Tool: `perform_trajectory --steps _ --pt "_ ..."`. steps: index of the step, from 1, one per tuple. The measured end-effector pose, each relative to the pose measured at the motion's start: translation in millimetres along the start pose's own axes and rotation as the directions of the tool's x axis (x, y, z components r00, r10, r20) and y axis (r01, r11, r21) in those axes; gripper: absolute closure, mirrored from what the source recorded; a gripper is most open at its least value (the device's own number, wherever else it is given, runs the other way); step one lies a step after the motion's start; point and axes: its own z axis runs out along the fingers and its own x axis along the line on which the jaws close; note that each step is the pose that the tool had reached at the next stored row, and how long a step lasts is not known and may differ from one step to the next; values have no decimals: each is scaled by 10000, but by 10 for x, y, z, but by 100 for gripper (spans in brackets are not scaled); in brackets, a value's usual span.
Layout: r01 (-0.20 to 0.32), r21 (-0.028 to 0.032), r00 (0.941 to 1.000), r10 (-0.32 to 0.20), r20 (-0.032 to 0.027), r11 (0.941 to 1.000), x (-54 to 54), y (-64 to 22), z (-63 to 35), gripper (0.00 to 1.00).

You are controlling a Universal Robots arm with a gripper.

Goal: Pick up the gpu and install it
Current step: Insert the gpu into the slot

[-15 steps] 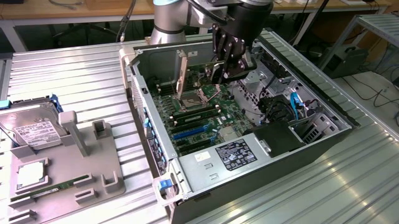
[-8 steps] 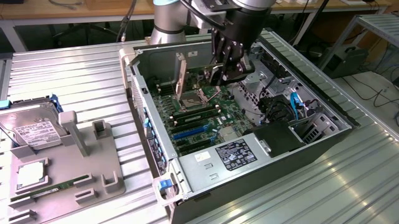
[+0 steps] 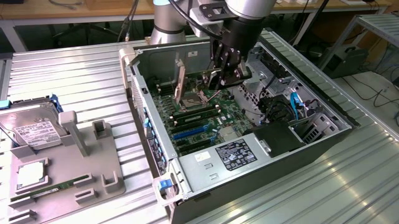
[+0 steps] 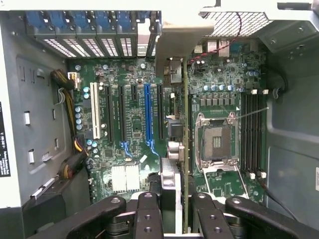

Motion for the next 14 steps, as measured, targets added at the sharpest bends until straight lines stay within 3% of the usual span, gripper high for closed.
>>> perform_trajectory --steps 4,6,12,14 --pt "-3 0 10000 3 27 10000 12 4 57 72" --pt "-3 -1 10000 3 72 10000 32 5 81 72" --pt "-5 -1 9999 5 106 10000 67 9 183 72" --pt "-8 -3 9999 8 165 10000 70 20 215 72"
